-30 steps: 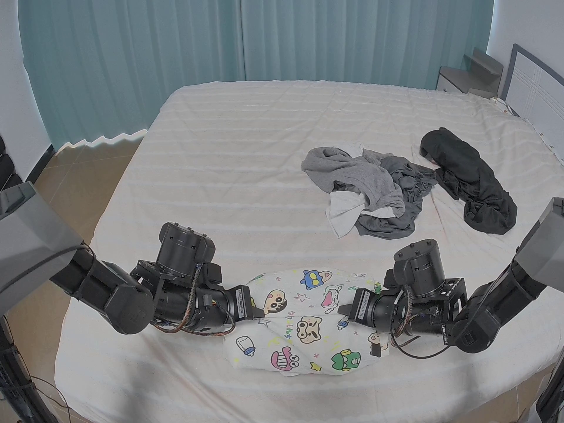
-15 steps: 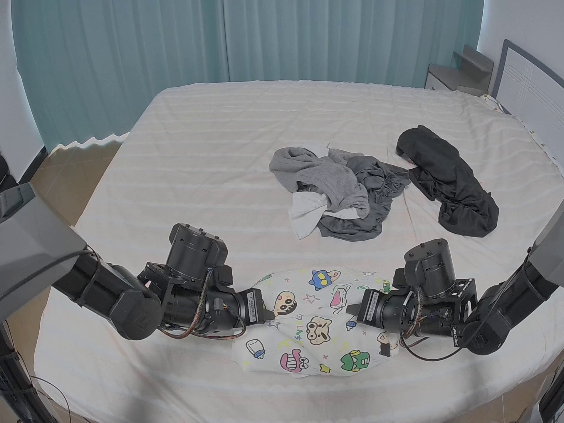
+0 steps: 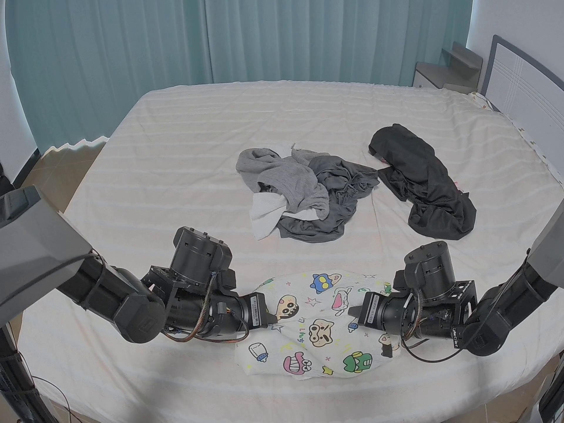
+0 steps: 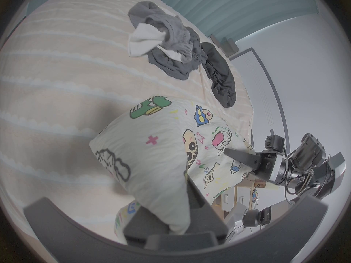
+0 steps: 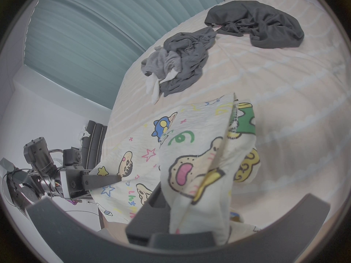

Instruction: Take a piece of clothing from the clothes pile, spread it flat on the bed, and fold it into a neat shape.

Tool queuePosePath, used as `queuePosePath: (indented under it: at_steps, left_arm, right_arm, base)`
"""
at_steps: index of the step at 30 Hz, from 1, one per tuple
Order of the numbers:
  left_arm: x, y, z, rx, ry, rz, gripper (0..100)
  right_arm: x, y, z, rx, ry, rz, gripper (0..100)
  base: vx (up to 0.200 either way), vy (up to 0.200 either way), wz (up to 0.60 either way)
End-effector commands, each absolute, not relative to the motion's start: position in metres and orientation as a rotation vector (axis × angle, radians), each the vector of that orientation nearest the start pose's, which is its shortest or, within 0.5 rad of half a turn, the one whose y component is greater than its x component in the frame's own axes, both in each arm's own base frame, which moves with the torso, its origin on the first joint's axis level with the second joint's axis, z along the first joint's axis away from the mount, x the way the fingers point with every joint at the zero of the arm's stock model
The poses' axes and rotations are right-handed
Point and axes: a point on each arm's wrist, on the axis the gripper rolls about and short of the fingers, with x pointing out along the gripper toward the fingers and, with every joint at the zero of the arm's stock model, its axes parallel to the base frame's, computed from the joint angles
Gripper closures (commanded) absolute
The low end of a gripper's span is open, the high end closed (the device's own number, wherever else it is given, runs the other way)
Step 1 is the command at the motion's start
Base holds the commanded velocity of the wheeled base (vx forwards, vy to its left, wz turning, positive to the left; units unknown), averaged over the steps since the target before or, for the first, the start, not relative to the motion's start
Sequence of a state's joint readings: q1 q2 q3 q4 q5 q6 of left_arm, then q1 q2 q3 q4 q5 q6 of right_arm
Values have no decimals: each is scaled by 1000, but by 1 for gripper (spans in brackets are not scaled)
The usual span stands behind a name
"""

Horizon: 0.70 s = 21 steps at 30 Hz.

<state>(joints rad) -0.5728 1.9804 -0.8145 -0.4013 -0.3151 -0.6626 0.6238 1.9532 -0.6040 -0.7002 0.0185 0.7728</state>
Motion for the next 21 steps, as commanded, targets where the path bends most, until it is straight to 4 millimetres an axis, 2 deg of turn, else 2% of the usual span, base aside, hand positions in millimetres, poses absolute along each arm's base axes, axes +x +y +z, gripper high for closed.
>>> queuePosePath:
  at_steps: [1, 9, 21]
  left_arm:
    - [273, -186, 68, -478, 1044, -541, 100]
    - [272, -184, 57, -458, 1063, -500, 100]
    - [274, -186, 22, -414, 1142, -411, 100]
  right_arm:
    - [248, 179, 58, 520, 840, 335, 100]
    - [247, 181, 43, 496, 885, 318, 100]
    - [242, 188, 4, 411, 989, 289, 100]
  base:
    - [0, 0, 0]
    - [0, 0, 0]
    - [0, 0, 0]
